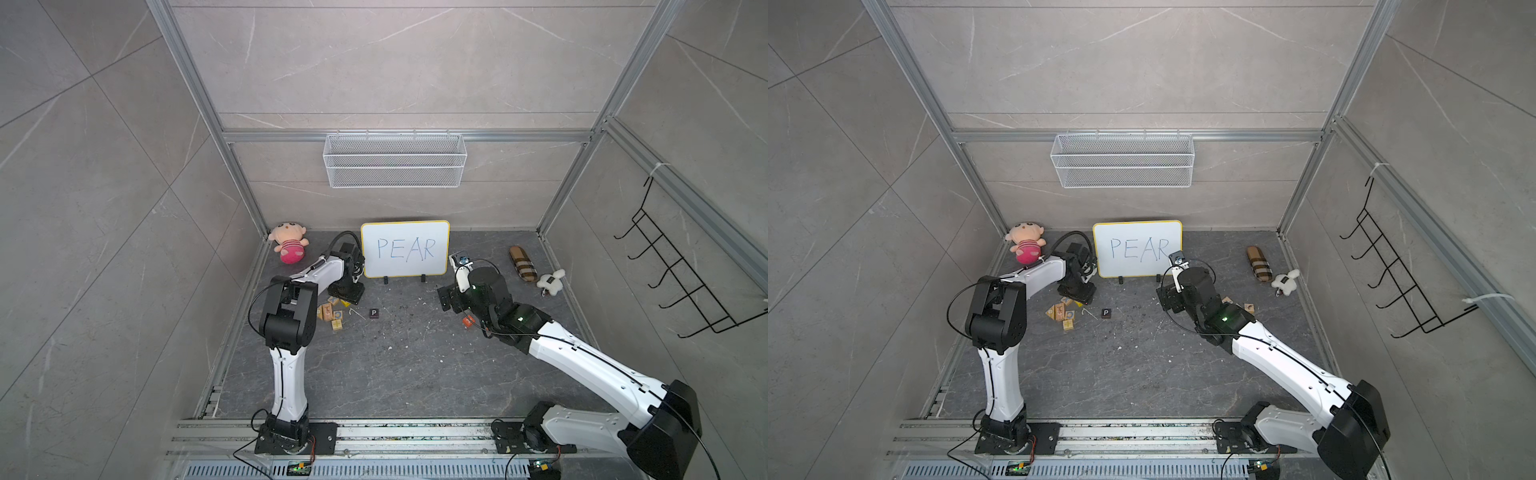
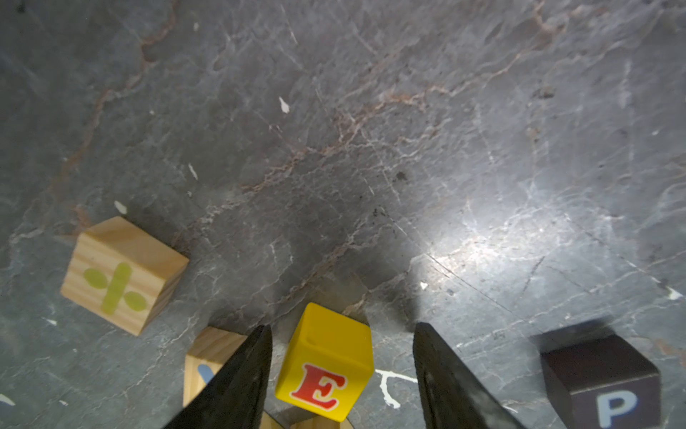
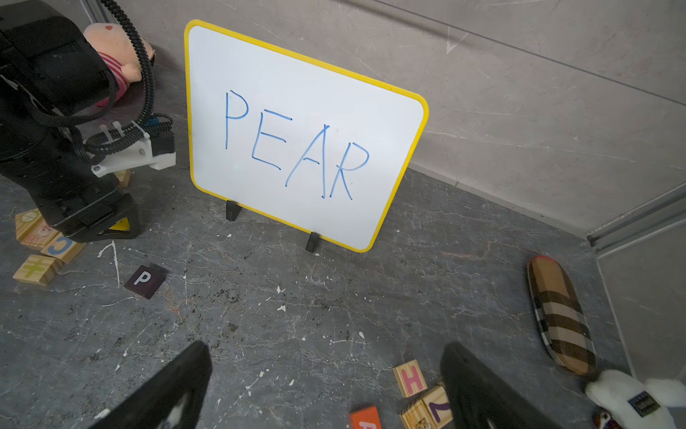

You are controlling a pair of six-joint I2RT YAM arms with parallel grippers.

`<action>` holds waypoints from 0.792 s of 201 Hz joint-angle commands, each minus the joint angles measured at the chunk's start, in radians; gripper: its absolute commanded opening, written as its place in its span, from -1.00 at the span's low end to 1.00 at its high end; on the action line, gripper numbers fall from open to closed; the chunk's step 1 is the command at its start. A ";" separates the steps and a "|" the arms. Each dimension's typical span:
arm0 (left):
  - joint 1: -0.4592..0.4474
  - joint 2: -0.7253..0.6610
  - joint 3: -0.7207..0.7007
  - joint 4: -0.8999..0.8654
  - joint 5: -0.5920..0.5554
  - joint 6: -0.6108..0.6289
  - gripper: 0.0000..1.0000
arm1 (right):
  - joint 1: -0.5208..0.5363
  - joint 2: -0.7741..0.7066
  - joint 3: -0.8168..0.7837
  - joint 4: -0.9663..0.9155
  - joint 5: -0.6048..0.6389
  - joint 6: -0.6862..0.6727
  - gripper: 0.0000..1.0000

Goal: Spell the uppercase word “pear” with letter blocks
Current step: Pick up the letter block from the center of the board.

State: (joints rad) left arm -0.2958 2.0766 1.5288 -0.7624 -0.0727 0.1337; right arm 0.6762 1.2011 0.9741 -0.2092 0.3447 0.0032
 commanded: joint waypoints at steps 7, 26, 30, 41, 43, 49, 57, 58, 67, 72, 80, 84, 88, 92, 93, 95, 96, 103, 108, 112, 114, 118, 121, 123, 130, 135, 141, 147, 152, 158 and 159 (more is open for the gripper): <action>0.001 -0.015 0.011 -0.023 -0.009 -0.032 0.27 | 0.008 -0.021 -0.004 -0.011 0.010 -0.004 0.98; -0.009 -0.032 -0.002 -0.032 -0.015 -0.063 0.29 | 0.009 -0.021 -0.005 -0.006 0.010 -0.005 0.98; -0.012 -0.035 -0.004 -0.036 -0.014 -0.071 0.30 | 0.010 -0.021 -0.005 -0.007 0.010 -0.007 0.98; -0.021 -0.039 -0.007 -0.043 -0.009 -0.090 0.31 | 0.010 -0.019 -0.004 -0.001 0.010 -0.007 0.98; -0.023 -0.039 -0.006 -0.046 -0.009 -0.093 0.31 | 0.011 -0.018 -0.005 -0.001 0.010 -0.007 0.98; -0.029 -0.042 -0.003 -0.053 -0.011 -0.108 0.31 | 0.011 -0.017 -0.004 0.001 0.010 -0.008 0.98; -0.040 -0.047 0.000 -0.062 -0.017 -0.131 0.31 | 0.011 -0.014 -0.005 0.001 0.008 -0.008 0.98; -0.041 -0.046 -0.001 -0.063 -0.014 -0.133 0.31 | 0.011 -0.014 -0.005 0.001 0.008 -0.008 0.98; -0.053 -0.051 0.002 -0.076 -0.015 -0.167 0.31 | 0.013 -0.011 -0.005 -0.001 0.008 -0.007 0.98; -0.058 -0.053 0.006 -0.088 -0.015 -0.190 0.32 | 0.013 -0.007 -0.005 0.000 0.008 -0.006 0.98; -0.070 -0.058 0.014 -0.105 -0.010 -0.223 0.31 | 0.014 -0.005 -0.003 -0.001 0.008 -0.005 0.98; -0.078 -0.060 0.016 -0.112 -0.005 -0.234 0.32 | 0.014 -0.005 -0.004 -0.001 0.008 -0.006 0.98; -0.082 -0.064 0.018 -0.118 -0.003 -0.244 0.32 | 0.014 -0.003 -0.003 -0.001 0.008 -0.005 0.98; -0.088 -0.068 0.019 -0.123 -0.005 -0.252 0.32 | 0.014 -0.003 -0.004 -0.002 0.008 -0.005 0.98; -0.090 -0.069 0.019 -0.125 -0.007 -0.254 0.32 | 0.015 -0.003 -0.005 -0.001 0.008 -0.005 0.98; -0.093 -0.070 0.020 -0.129 -0.009 -0.260 0.32 | 0.015 -0.003 -0.004 0.000 0.009 -0.006 0.98; -0.095 -0.071 0.021 -0.130 -0.010 -0.262 0.32 | 0.016 -0.003 -0.004 -0.001 0.009 -0.005 0.98; -0.102 -0.077 0.025 -0.141 -0.021 -0.277 0.33 | 0.015 -0.002 -0.003 -0.001 0.010 -0.006 0.98; -0.104 -0.083 0.030 -0.147 -0.026 -0.287 0.33 | 0.015 0.000 -0.002 -0.001 0.010 -0.008 0.98; -0.105 -0.088 0.032 -0.153 -0.026 -0.296 0.33 | 0.016 0.001 -0.001 -0.001 0.011 -0.008 0.98; -0.105 -0.089 0.034 -0.155 -0.026 -0.299 0.33 | 0.015 0.001 -0.001 -0.001 0.011 -0.010 0.98; -0.105 -0.093 0.038 -0.159 -0.029 -0.306 0.33 | 0.016 0.002 0.000 -0.001 0.011 -0.010 0.98; -0.105 -0.098 0.041 -0.162 -0.030 -0.309 0.33 | 0.015 0.004 0.001 -0.001 0.011 -0.009 0.98; -0.105 -0.099 0.041 -0.164 -0.031 -0.313 0.33 | 0.015 0.004 0.001 -0.001 0.011 -0.010 0.98; -0.105 -0.106 0.048 -0.170 -0.036 -0.320 0.33 | 0.016 0.006 0.004 -0.003 0.011 -0.010 0.98; -0.105 -0.111 0.050 -0.170 -0.039 -0.323 0.33 | 0.017 0.008 0.005 -0.002 0.011 -0.009 0.98; -0.105 -0.117 0.051 -0.169 -0.046 -0.327 0.33 | 0.016 0.008 0.005 -0.002 0.011 -0.010 0.98; -0.105 -0.119 0.051 -0.170 -0.060 -0.330 0.35 | 0.017 0.009 0.006 -0.002 0.011 -0.009 0.98; -0.105 -0.118 0.050 -0.167 -0.074 -0.337 0.36 | 0.017 0.008 0.006 0.000 0.011 -0.008 0.98; -0.103 -0.114 0.050 -0.168 -0.094 -0.343 0.36 | 0.018 0.009 0.005 0.002 0.011 -0.007 0.98; -0.103 -0.113 0.051 -0.169 -0.095 -0.345 0.37 | 0.018 0.009 0.005 0.001 0.011 -0.008 0.98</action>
State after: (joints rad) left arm -0.4103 2.0174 1.5429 -0.8917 -0.1009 -0.1558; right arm 0.6865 1.2041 0.9741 -0.2115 0.3447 0.0029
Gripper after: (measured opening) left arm 0.676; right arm 0.990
